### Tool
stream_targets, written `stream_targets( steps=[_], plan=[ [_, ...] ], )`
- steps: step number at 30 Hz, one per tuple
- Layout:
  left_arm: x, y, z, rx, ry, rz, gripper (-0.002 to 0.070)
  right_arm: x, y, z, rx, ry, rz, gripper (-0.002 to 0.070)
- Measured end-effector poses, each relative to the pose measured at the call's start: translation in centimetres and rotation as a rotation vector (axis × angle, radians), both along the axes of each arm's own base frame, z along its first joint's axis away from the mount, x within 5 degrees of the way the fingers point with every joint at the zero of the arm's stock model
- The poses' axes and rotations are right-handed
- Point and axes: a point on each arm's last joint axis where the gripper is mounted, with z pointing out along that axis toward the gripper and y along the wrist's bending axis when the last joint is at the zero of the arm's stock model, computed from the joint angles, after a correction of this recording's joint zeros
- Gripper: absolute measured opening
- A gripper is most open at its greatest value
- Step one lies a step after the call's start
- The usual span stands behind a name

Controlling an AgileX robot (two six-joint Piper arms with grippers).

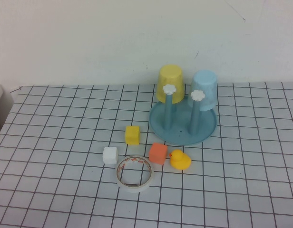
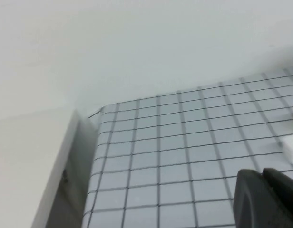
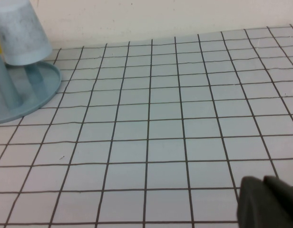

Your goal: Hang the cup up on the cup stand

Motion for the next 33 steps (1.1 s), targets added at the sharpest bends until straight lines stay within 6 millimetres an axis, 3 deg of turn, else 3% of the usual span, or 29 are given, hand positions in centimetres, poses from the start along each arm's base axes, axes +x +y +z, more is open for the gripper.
stream_targets(
  steps=[8,15,23,33],
  plan=[
    [0.3,0.5,-2.5,-0.041,0.030,0.101,-0.0001,0.0,0.0,0.0,0.000,0.000,0.000,-0.0001],
    [-0.1,0.5,-2.4,-0.311,0.005,0.125,-0.0001,0.0,0.0,0.0,0.000,0.000,0.000,-0.0001],
    [-0.2,0.2,-3.1,-0.102,0.076,0.053,-0.0001,0.0,0.0,0.0,0.000,0.000,0.000,-0.0001],
    [-0.4,0.0,-3.8,-0.101,0.156,0.027,-0.0001,0.0,0.0,0.0,0.000,0.000,0.000,-0.0001]
  ],
)
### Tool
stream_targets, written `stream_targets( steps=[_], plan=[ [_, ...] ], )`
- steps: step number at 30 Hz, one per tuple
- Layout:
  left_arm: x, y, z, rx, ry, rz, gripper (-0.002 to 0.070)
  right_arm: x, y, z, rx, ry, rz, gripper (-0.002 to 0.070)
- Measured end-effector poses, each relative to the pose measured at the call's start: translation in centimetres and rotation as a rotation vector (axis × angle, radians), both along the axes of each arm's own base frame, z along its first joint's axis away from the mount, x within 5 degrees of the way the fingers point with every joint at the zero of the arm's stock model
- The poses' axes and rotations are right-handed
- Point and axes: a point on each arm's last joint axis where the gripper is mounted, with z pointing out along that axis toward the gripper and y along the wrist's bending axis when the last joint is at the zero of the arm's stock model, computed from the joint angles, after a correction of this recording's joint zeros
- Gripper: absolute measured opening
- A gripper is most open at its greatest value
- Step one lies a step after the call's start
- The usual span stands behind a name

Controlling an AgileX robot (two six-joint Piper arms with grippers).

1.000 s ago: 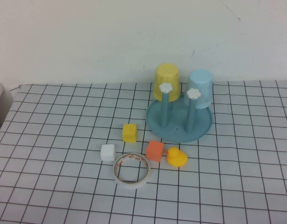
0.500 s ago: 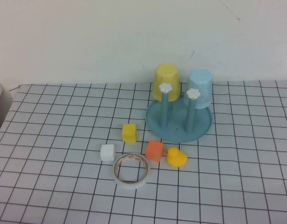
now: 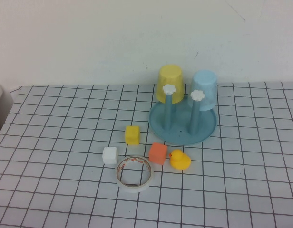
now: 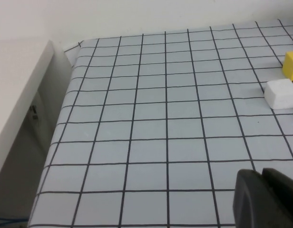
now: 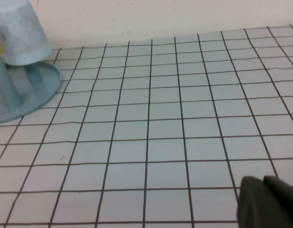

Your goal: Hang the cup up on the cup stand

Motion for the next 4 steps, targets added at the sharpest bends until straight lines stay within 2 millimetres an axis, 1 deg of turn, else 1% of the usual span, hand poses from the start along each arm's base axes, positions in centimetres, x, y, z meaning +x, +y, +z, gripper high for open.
stream_targets(
  steps=[4],
  plan=[
    [-0.03,-0.11,0.00,-0.035,0.007,-0.003,-0.0001,0.00,0.00,0.00,0.000,0.000,0.000,-0.0001]
  ],
)
